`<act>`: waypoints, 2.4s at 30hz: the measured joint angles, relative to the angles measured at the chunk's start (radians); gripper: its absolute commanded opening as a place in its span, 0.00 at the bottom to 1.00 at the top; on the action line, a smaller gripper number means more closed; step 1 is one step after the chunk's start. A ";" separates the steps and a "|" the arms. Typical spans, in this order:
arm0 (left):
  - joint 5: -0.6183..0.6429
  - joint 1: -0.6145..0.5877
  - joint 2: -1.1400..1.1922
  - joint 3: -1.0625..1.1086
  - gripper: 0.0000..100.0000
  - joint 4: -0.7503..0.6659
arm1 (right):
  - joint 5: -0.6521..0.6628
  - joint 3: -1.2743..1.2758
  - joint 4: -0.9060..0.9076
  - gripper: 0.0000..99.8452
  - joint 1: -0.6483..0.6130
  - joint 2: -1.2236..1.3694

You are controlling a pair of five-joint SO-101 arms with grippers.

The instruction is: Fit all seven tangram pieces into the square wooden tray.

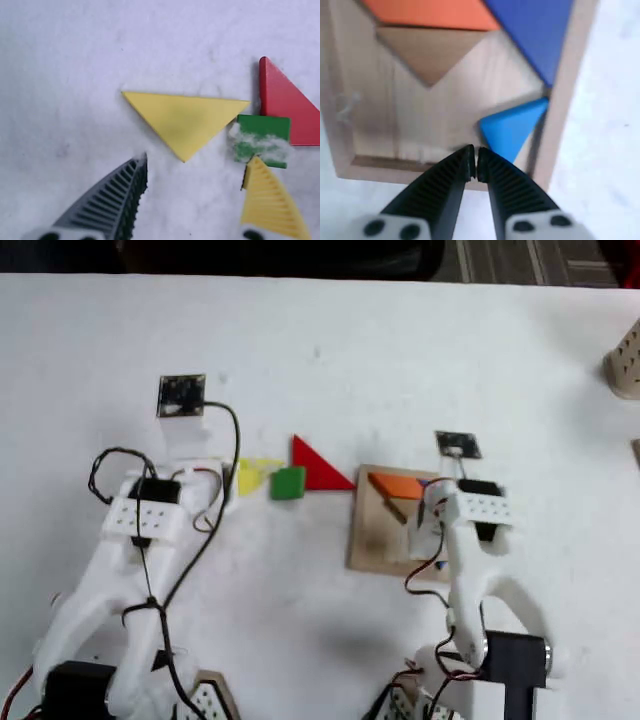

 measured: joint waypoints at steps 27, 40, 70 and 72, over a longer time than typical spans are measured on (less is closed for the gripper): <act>0.000 -0.002 0.000 0.000 0.32 0.000 | -0.207 -0.276 0.198 0.02 -0.239 0.060; 0.000 -0.006 0.000 0.000 0.32 0.000 | -0.221 -0.276 -0.035 0.02 -0.218 0.242; 0.000 -0.005 0.000 0.000 0.32 0.000 | -0.137 -0.276 0.276 0.02 -0.048 -0.206; 0.000 -0.005 0.000 0.000 0.32 0.000 | -0.095 -0.276 0.308 0.02 0.054 -0.279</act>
